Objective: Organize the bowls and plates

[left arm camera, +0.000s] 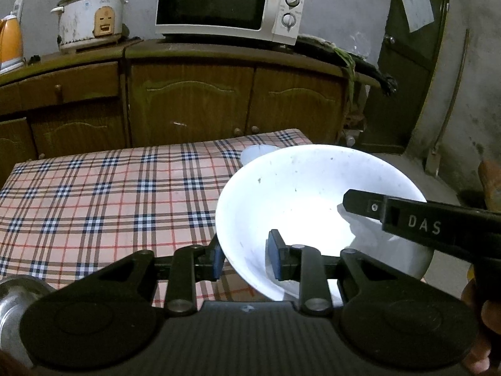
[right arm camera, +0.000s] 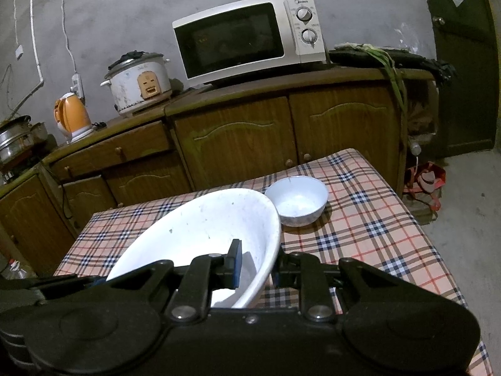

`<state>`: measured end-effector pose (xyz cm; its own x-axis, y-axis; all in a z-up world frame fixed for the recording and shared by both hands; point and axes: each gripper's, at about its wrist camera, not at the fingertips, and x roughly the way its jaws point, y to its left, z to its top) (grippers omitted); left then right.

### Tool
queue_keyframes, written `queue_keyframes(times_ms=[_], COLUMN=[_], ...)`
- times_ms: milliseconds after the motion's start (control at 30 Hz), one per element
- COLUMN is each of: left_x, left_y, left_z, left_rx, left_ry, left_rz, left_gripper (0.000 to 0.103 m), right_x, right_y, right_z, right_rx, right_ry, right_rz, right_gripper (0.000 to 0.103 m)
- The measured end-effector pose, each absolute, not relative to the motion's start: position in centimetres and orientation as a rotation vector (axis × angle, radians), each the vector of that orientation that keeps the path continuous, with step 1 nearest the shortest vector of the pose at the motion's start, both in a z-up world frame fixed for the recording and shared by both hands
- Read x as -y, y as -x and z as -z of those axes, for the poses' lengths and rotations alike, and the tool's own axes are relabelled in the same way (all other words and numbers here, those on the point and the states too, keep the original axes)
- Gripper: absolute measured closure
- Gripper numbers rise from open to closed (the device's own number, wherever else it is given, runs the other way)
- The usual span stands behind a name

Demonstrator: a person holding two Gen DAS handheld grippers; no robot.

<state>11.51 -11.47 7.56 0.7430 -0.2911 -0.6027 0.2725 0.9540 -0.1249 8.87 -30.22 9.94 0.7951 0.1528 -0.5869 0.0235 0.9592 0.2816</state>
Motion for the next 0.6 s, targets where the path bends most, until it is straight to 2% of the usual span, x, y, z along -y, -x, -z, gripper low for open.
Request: queue_keyframes(times_ms=[600], left_x=[11.6], left_y=[-10.9], left_z=[-6.4], left_rx=[-0.684], left_ry=[0.034], left_rz=[0.317], left_gripper=[0.074], right_x=[30.1], right_y=[-8.1], right_z=[-9.1], right_rx=[-0.661], right_ry=[-0.276], right_rz=[-0.062], right_gripper=[0.078])
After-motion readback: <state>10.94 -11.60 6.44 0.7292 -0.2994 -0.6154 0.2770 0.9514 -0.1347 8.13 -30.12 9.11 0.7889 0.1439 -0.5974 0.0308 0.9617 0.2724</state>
